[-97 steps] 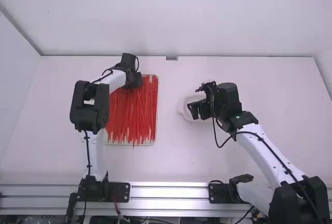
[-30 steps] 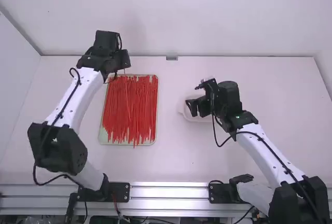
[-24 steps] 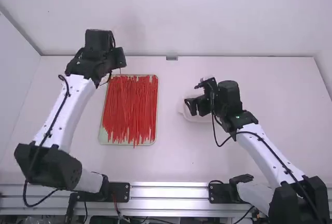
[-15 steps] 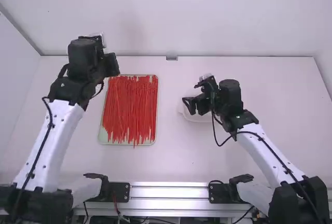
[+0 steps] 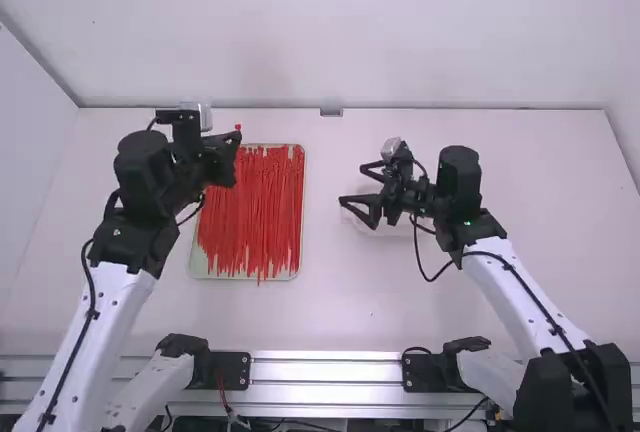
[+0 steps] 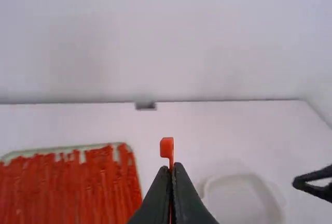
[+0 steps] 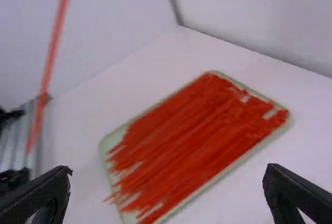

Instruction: Fasten the cable tie

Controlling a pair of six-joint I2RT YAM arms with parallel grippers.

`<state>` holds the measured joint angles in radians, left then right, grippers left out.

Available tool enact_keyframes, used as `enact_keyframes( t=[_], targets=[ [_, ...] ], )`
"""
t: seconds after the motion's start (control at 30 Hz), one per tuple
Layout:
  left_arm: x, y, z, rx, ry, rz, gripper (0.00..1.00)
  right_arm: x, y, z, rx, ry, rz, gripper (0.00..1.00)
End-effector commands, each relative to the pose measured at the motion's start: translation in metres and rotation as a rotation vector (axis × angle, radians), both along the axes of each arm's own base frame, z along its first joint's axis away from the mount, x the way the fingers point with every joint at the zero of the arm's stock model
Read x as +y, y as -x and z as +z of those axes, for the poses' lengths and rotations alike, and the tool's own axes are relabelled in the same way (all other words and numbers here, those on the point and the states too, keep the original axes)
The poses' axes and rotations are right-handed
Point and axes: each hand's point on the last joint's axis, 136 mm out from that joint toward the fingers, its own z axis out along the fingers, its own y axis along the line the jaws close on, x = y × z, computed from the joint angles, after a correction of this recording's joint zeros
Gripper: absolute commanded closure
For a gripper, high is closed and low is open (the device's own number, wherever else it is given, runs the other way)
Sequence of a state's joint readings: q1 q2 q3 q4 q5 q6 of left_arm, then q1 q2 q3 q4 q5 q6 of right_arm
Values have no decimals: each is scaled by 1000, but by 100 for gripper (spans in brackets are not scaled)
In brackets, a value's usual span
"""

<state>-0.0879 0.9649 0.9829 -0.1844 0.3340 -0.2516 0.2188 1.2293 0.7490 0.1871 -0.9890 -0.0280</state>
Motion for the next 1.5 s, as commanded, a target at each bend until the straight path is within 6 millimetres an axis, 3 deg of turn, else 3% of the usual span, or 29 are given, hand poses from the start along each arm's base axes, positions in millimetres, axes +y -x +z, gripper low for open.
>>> enact_keyframes(
  t=[0.0, 0.23, 0.63, 0.77, 1.03, 1.1, 1.17, 1.47],
  targets=[
    [-20, 16, -5, -10, 62, -121, 98, 8, 19, 26, -43, -73, 153, 1],
    [-51, 28, -11, -85, 130, -280, 98, 19, 30, 45, -99, -121, 224, 1],
    [-104, 53, 27, -249, 247, -540, 98, 42, 49, 85, -280, -197, 316, 1],
    [-123, 60, 33, -284, 257, -605, 98, 43, 47, 88, -304, -203, 305, 1],
    [-140, 67, 42, -349, 269, -687, 98, 41, 43, 103, -302, -242, 266, 0],
    [-142, 70, 45, -361, 278, -708, 98, 39, 42, 106, -319, -246, 263, 4],
    [-144, 72, 50, -388, 291, -735, 98, 38, 42, 109, -340, -249, 263, 15],
    [-151, 64, 47, -385, 326, -753, 98, 45, 45, 110, -341, -256, 268, 27]
  ],
)
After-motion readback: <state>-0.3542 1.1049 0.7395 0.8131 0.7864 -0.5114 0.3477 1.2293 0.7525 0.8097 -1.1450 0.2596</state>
